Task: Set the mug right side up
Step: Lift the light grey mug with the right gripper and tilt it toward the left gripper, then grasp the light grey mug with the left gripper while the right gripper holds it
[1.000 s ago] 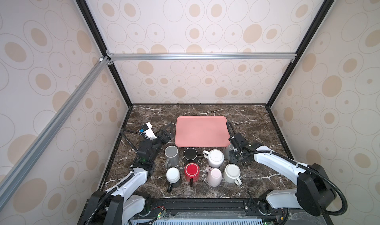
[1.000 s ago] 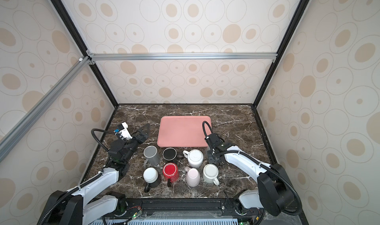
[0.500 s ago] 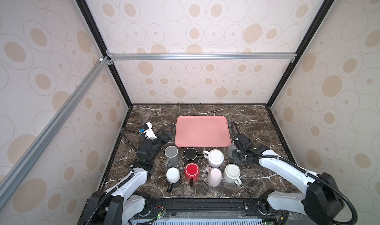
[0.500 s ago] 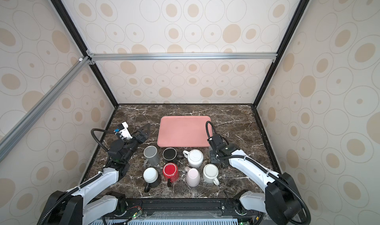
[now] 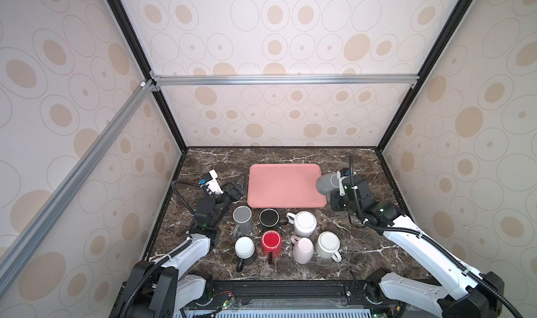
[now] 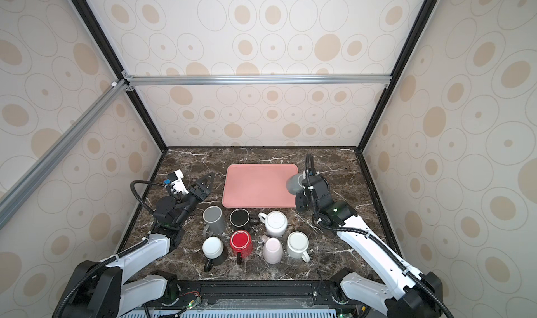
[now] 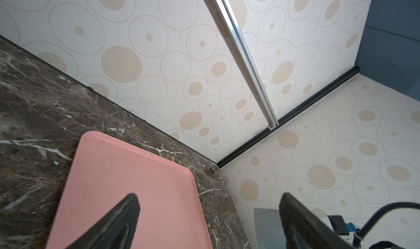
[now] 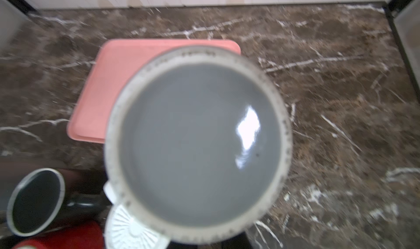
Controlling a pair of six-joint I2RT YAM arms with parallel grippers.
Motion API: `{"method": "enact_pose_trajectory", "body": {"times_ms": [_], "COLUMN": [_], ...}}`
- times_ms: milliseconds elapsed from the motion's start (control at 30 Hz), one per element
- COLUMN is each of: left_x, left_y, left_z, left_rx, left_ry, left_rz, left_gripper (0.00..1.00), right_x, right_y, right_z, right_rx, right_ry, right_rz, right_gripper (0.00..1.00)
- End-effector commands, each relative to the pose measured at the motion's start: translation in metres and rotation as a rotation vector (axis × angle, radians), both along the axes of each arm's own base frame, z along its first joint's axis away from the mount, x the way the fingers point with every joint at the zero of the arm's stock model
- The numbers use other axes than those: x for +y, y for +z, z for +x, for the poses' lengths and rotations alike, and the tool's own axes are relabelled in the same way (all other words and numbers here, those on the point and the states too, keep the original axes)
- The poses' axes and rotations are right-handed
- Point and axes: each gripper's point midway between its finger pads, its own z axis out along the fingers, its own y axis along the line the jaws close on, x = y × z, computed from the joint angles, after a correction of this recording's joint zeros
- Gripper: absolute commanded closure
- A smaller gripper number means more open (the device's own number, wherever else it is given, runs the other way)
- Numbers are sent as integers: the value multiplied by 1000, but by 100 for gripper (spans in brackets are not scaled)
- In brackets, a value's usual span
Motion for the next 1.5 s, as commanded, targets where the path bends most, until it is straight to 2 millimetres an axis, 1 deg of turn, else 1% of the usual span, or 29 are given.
{"method": "enact_pose_trajectory", "body": {"times_ms": [0, 133, 200, 267, 367, 433, 567, 667, 733, 767, 900, 1067, 1300, 1400, 1467], "left_x": [-16, -24, -33, -38, -44, -48, -52, -55, -57, -58, -54, -53, -52, -52, -51], "left_y": [44, 59, 66, 74, 80, 83, 89, 92, 96, 99, 109, 127, 132, 133, 134], "left_z": [-7, -16, -25, -32, -39, -44, -51, -55, -58, -61, -70, -83, -86, -87, -88], "left_rx": [-135, -213, -256, -303, -342, -367, -404, -424, -445, -459, -509, -590, -602, -607, -607], "left_ry": [-106, -175, -240, -286, -341, -377, -428, -446, -451, -453, -437, -429, -433, -428, -422], "left_rz": [-77, -113, -126, -156, -194, -221, -263, -266, -257, -253, -241, -221, -227, -224, -215], "left_gripper": [6, 9, 12, 16, 22, 27, 27, 28, 34, 35, 34, 36, 49, 57, 65], "right_x": [55, 95, 114, 135, 164, 177, 195, 208, 216, 219, 232, 244, 261, 262, 261], "right_y": [73, 114, 132, 146, 161, 172, 187, 190, 190, 191, 188, 185, 178, 173, 168], "right_z": [26, 36, 39, 40, 35, 32, 30, 28, 26, 25, 17, 6, -7, -9, -9], "right_rx": [-217, -315, -341, -348, -361, -372, -358, -335, -320, -315, -281, -242, -191, -170, -162], "right_ry": [176, 314, 380, 444, 534, 580, 633, 660, 673, 684, 716, 752, 805, 806, 799], "right_rz": [233, 425, 517, 601, 679, 739, 840, 876, 888, 895, 902, 928, 944, 949, 947], "right_gripper": [100, 100, 100, 100, 100, 100, 100, 100, 100, 100, 100, 100, 100, 100, 100]}}
